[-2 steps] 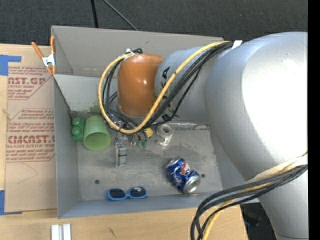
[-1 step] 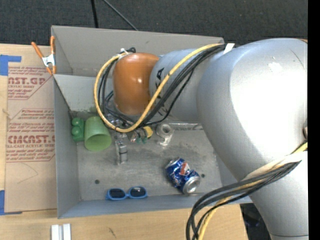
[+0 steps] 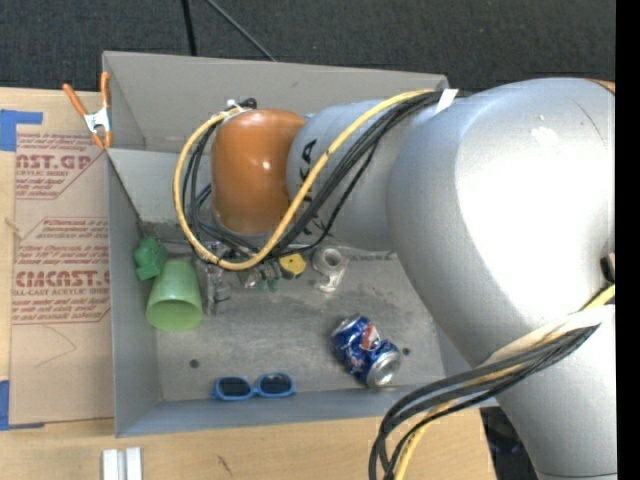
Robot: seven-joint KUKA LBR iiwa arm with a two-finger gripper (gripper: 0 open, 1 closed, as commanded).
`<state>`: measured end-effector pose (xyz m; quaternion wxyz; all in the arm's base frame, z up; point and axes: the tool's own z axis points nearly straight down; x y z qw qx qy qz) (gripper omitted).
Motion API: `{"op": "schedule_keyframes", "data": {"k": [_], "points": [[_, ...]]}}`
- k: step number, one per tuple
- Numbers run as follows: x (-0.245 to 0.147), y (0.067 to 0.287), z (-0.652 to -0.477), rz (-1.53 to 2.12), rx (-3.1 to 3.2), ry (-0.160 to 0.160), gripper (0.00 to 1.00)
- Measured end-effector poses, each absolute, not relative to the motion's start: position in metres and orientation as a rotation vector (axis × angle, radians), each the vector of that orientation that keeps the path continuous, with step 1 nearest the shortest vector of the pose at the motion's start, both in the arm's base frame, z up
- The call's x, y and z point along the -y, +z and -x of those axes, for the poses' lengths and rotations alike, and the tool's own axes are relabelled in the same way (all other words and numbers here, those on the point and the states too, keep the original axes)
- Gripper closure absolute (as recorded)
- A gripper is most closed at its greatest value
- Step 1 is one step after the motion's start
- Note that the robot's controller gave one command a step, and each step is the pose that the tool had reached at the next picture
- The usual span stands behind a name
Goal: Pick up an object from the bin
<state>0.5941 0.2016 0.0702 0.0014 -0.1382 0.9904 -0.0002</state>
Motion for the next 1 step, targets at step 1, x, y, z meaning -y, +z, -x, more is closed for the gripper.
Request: {"op": "schedule_keyframes", "data": {"k": [1], "points": [[-0.2022, 0.0701, -0.5939, 0.434, -3.109, 0.002, 0.0]]}}
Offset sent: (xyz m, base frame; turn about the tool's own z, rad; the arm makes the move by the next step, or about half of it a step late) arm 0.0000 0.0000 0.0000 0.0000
